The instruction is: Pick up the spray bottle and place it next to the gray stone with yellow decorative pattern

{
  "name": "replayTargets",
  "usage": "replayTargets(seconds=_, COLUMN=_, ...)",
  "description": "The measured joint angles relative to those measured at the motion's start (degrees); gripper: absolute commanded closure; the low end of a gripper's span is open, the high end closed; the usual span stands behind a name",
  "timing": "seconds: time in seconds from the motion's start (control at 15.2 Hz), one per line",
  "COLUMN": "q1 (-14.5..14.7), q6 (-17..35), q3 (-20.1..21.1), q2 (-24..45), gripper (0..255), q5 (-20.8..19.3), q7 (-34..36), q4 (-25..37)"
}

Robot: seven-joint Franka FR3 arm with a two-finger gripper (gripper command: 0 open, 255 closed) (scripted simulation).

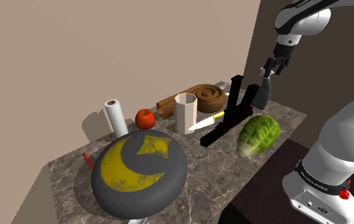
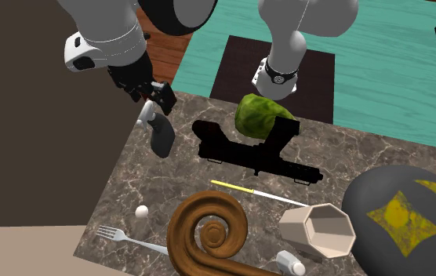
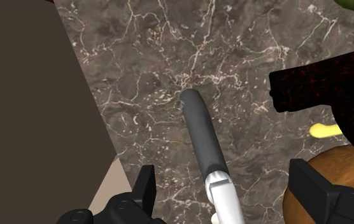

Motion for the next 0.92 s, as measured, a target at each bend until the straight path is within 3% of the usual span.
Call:
replayTargets(seconds=0.46, q1=0.04, q6=0.64, q3=-0.04, q2=0.18, gripper=0, q5=0.08, q7=-0.03, q4=-0.46)
replayTargets(seconds=0.53, q1=0.04, q6=0.64, q3=-0.04, q2=0.18, gripper=255, q5=0.08, q7=-0.03, q4=-0.46)
replayTargets(seconds=0.92, q1=0.04, q6=0.65, q3=-0.04, q2=0.17, gripper=255, q5=0.09, q7=-0.03, q4=-0.44)
